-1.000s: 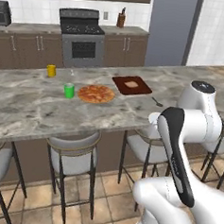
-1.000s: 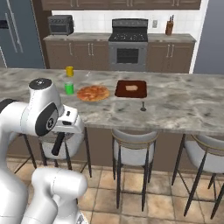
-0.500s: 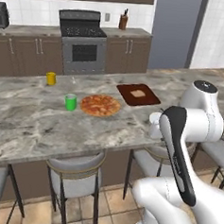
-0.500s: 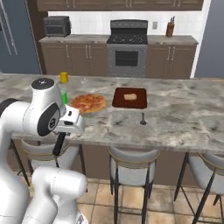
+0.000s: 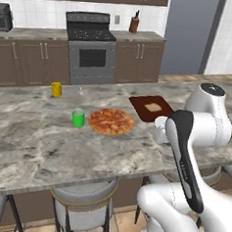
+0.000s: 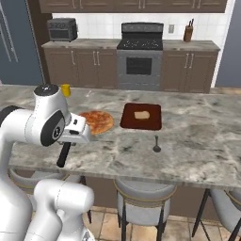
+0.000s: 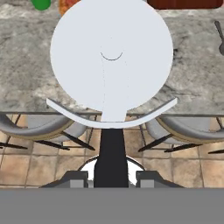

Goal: Take the pizza cutter from the drawer on the left and place it on the dining counter for cutting.

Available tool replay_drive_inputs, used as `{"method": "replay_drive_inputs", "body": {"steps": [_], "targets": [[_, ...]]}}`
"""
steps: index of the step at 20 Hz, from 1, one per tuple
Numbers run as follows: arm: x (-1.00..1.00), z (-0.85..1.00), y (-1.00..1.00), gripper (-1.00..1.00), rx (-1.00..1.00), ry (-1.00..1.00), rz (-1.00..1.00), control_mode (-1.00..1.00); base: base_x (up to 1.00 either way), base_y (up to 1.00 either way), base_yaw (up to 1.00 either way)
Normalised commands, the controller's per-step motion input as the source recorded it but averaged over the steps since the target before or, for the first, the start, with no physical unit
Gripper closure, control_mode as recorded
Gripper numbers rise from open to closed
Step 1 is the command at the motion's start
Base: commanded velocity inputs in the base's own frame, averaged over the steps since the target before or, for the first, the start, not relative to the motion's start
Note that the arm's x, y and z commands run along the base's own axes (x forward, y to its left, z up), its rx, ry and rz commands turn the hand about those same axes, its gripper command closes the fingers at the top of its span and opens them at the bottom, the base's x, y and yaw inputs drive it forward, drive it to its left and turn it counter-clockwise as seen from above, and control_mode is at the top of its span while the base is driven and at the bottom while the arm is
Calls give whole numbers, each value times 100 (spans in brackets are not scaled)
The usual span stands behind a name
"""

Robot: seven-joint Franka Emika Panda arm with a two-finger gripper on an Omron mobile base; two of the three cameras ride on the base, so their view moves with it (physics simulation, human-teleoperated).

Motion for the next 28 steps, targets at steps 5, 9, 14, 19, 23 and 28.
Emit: {"method": "replay_drive_inputs", "body": {"steps": [5, 9, 14, 19, 23, 28], "targets": [[0, 0, 0, 100, 0, 0, 0, 100, 44, 11, 8], [0, 0, 0, 100, 0, 0, 0, 100, 49, 6, 9], [0, 0, 0, 100, 0, 0, 0, 100, 52, 3, 10], [0, 0, 0, 100, 0, 0, 0, 100, 38, 7, 10], [82, -1, 26, 100, 0, 1, 5, -100, 0, 0, 0], [100, -5, 39, 100, -1, 3, 0, -100, 0, 0, 0]]}}
